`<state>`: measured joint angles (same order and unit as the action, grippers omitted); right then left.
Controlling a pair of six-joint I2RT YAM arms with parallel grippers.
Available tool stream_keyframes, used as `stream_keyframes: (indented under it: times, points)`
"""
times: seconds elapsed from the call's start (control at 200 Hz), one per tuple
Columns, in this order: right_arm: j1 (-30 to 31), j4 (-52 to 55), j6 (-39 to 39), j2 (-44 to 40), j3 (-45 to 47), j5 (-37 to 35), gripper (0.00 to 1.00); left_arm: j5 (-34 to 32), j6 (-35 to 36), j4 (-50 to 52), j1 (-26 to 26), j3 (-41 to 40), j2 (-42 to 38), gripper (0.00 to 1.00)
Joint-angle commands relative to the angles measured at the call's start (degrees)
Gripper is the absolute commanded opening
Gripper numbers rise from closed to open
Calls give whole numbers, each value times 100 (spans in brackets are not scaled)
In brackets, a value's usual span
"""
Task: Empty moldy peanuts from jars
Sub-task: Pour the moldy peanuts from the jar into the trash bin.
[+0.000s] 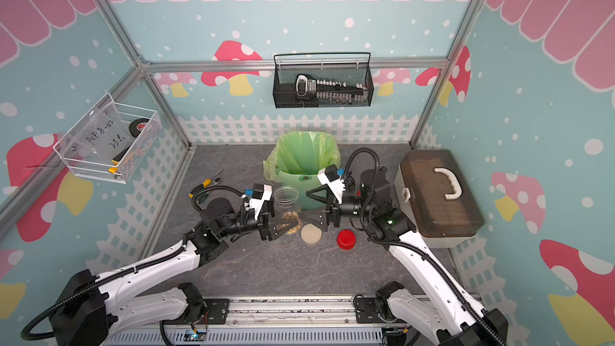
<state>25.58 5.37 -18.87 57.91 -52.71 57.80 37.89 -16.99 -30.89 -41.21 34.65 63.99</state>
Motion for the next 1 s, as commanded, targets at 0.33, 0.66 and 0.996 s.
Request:
stream_keyframes:
  times: [0.33,0.66,0.996]
  points:
    - [482,-1599,-551,533,-73,908,83,772,-373,-748,34,113,96,67]
    - [805,-1001,14,720,-229,666,80,802,-408,-805,42,119,127,68]
    - [859,-923,111,791,-214,439,60,762,-401,-792,42,119,139,74]
